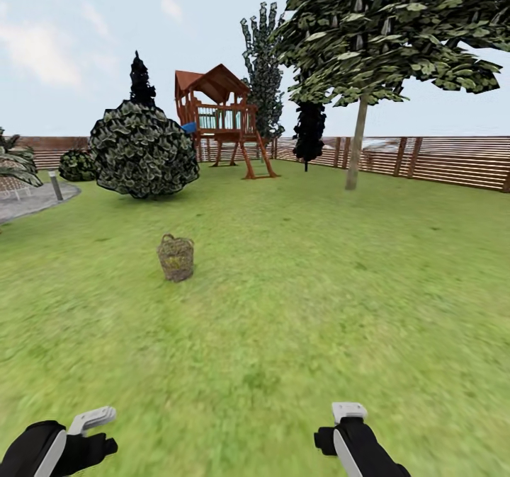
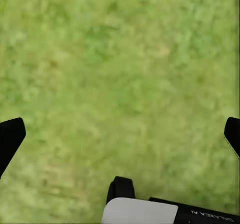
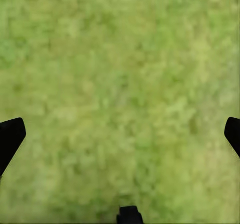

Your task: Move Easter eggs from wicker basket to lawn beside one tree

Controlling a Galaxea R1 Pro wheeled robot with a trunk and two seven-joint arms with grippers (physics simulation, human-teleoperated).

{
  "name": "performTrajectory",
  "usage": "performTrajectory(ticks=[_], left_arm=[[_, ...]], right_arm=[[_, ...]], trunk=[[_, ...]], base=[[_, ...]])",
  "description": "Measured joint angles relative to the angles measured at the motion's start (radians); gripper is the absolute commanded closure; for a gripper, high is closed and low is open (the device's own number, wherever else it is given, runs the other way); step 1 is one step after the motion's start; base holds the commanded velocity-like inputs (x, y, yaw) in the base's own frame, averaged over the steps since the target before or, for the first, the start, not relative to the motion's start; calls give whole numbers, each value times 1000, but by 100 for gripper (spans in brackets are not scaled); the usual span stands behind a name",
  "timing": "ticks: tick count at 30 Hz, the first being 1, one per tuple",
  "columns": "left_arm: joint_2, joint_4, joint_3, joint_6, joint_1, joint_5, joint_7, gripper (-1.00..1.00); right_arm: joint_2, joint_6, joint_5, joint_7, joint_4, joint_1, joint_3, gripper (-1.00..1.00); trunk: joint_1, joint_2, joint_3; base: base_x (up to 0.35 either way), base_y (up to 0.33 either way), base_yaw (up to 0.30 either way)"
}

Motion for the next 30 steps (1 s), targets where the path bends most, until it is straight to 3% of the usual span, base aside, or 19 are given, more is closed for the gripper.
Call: performTrajectory(ticks=[18,30], left_arm=[[3,0,0,0,0,1,0,-100],[4,0,0,2,0,0,0,-100]], right_arm=[[0,0,0,0,1,0,0,-100],[-1,0,0,0,1,0,0,-100]], trunk=[[0,0,0],[0,0,0]], base=[[338,4,0],[331,155,0]])
